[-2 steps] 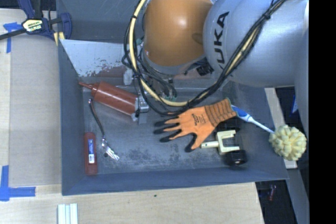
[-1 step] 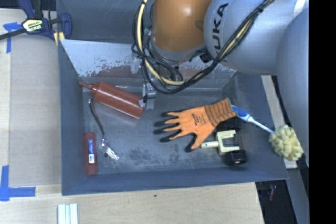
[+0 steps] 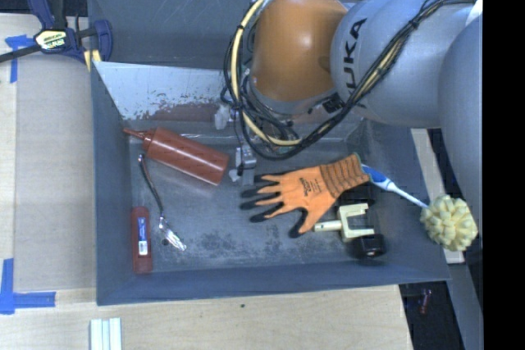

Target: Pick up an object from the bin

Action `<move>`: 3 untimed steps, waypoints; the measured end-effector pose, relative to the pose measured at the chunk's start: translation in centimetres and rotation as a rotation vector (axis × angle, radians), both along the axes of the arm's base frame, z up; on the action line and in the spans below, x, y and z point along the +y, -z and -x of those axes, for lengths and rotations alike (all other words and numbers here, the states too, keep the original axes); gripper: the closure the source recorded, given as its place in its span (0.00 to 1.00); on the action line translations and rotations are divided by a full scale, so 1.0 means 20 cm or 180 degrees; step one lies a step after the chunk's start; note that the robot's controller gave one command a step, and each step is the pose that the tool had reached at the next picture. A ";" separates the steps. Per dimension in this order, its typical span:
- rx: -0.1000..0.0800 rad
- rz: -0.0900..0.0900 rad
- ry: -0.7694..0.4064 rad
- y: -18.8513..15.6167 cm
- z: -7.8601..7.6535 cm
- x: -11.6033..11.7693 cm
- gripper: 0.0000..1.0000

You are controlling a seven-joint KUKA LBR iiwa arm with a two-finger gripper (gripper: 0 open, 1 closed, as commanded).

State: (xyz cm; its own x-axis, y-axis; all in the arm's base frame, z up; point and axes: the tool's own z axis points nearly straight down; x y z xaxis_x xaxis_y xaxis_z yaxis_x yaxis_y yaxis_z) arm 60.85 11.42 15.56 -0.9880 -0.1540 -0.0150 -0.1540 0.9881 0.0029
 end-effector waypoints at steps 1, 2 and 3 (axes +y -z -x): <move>-0.0002 0.0006 -0.0087 0.41 -0.07 -0.21 0.00; -0.0046 -0.0008 0.0279 0.26 -0.10 -0.46 0.00; -0.0031 -0.0009 0.0295 0.33 -0.10 -0.46 0.00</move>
Offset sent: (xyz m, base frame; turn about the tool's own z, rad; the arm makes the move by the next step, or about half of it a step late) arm 0.0194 -0.0895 -0.0550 0.0832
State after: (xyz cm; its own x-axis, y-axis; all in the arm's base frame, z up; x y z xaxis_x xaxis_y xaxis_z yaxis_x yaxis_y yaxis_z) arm 62.90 2.17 9.02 -0.9978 -0.0618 -0.0249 -0.0619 0.9981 0.0047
